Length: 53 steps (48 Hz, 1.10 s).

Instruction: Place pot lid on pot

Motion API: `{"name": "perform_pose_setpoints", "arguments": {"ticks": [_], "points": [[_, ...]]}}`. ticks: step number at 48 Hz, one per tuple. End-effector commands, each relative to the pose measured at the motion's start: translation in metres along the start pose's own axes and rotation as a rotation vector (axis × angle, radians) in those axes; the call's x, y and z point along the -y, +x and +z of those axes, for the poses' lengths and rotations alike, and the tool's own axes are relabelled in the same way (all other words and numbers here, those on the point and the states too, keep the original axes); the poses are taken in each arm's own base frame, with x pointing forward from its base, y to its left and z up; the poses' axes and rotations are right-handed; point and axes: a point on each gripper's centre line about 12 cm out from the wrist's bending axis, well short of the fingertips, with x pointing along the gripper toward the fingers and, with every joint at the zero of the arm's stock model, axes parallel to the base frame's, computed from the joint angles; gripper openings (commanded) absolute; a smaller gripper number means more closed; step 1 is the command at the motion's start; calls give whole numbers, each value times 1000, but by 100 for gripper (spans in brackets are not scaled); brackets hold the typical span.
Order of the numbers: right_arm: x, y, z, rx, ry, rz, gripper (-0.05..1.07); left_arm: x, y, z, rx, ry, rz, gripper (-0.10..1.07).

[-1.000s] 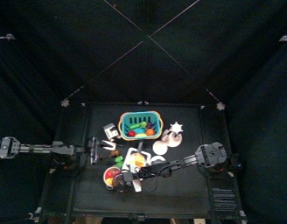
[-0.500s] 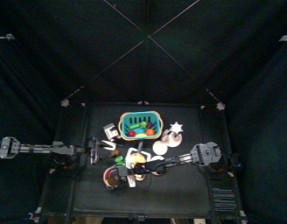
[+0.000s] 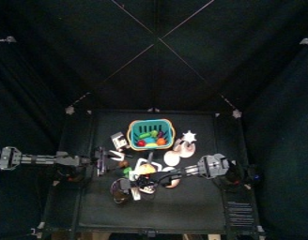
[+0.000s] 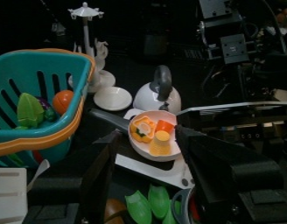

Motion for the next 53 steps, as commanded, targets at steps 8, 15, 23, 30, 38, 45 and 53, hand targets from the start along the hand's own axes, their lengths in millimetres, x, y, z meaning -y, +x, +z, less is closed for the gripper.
{"name": "perform_pose_setpoints", "arguments": {"ticks": [8,15,23,30,38,45,53], "points": [[14,-13,23,57,5,-24,57,0,2,5,15,1,0,89],[14,-10,20,48,7,-24,57,0,2,5,14,-1,1,90],[14,-9,19,42,5,-21,57,0,1,4,12,-1,0,89],[14,-10,22,43,4,-19,57,0,1,4,11,-1,1,90],[13,-11,26,49,1,-16,57,0,1,4,11,-1,1,90],[11,-9,25,35,-1,-8,57,0,1,3,9,-1,1,90],[10,-7,24,21,0,0,57,0,1,3,11,-1,1,90]]}}
